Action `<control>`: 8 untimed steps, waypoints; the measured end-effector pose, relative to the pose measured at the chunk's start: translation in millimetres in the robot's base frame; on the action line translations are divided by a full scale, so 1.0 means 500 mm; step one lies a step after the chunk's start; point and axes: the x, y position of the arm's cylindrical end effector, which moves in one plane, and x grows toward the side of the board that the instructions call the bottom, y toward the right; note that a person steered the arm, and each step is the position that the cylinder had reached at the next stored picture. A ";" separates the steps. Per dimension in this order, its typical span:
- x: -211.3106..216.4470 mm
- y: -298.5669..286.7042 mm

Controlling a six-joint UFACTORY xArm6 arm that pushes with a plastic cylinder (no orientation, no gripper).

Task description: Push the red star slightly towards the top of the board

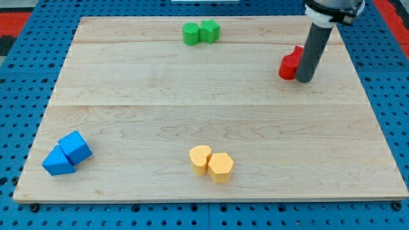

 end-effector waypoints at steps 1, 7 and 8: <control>-0.105 0.012; -0.206 0.043; -0.173 0.043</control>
